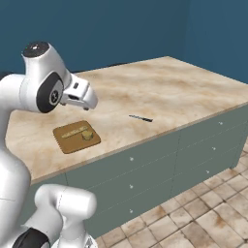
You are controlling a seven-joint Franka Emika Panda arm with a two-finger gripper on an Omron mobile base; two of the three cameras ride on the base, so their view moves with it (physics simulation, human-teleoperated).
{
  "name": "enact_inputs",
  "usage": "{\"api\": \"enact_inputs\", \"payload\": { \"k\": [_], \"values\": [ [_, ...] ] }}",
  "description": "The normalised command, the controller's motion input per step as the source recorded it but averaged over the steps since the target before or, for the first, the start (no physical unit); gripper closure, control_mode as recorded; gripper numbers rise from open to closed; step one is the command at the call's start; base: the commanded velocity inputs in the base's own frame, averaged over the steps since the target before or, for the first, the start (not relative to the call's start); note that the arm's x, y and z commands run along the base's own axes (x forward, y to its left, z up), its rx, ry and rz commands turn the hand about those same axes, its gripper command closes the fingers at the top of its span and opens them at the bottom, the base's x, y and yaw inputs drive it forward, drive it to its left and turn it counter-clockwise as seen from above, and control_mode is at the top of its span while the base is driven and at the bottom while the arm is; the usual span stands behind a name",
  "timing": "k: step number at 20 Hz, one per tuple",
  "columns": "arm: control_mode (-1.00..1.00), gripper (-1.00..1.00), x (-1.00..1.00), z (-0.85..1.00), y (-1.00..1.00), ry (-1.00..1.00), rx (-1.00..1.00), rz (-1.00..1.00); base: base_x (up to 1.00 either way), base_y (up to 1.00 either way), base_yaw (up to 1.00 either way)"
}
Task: Retrieve the sausage and cheese from the fridge and place them on the cutting board on the counter.
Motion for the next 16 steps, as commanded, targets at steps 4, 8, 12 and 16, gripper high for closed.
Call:
{"api": "enact_inputs", "payload": {
  "k": [4,8,12,16],
  "values": [
    [-1.0,-1.0,-0.12,0.25,-0.01,-0.3,0.0,0.07,0.0,0.0,0.0],
    [-1.0,-1.0,0.0,0.34,0.0,0.04,0.0,0.01,0.0,0.0,0.0],
    [-1.0,-1.0,-0.04,0.15,0.0,0.18,0.0,-0.01,0.0,0.0,0.0],
    [1.0,-1.0,-0.07,0.0,0.0,0.12,0.0,-0.04,0.0,0.0,-0.01]
  ]
}}
